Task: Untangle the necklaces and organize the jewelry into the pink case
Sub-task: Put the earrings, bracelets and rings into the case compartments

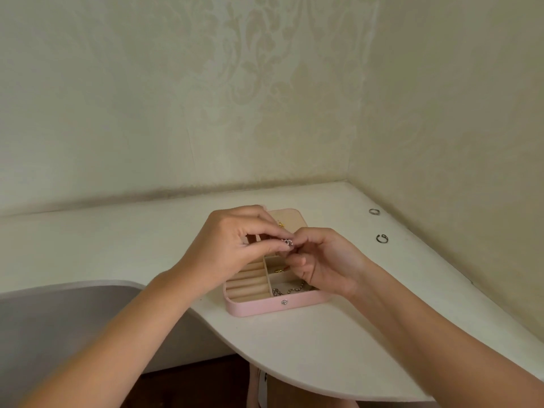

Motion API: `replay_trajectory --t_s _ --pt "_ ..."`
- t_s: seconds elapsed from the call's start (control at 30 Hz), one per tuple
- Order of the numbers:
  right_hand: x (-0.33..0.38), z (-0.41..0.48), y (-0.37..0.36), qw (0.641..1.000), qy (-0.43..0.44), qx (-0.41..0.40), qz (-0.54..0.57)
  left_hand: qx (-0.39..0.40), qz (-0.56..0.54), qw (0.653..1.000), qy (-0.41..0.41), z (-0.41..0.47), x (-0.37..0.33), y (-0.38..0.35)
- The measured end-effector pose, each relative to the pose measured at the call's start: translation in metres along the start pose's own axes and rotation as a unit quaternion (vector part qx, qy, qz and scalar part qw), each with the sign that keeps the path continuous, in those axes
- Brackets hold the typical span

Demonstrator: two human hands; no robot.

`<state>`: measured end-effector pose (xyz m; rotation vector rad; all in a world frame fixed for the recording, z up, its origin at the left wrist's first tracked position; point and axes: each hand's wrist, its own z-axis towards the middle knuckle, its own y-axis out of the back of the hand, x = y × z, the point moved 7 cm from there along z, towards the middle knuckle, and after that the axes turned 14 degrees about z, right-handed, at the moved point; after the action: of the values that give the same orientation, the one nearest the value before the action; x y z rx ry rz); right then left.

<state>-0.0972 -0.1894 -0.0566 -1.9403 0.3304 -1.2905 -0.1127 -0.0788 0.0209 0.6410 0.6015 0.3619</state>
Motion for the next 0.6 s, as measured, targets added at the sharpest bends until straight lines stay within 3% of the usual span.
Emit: replay_trajectory --t_s 0.13,0.23,0.3,0.4,0.43,0.6 --pt "-0.005 -0.004 -0.004 0.998 -0.022 0.024 -0.044 0.020 0.015 1.000 -0.002 -0.003 -0.001 0.010" --pt "0.010 -0.003 -0.003 0.985 0.077 0.008 -0.155 0.046 0.004 0.991 0.125 -0.005 0.030 0.018" --pt "0.030 -0.004 0.010 0.931 0.186 -0.076 -0.305 0.074 0.032 0.981 0.178 -0.009 0.051 0.016" --pt "0.050 -0.008 0.020 0.745 0.299 -0.167 -0.573 0.111 0.080 0.971 0.198 -0.014 0.066 0.006" --pt "0.050 -0.007 0.022 0.716 0.297 -0.167 -0.610 0.123 0.088 0.968 0.200 -0.015 0.069 0.003" --pt "0.048 0.002 0.034 0.703 0.257 -0.170 -0.641 0.143 0.094 0.963 0.209 -0.018 0.074 -0.005"
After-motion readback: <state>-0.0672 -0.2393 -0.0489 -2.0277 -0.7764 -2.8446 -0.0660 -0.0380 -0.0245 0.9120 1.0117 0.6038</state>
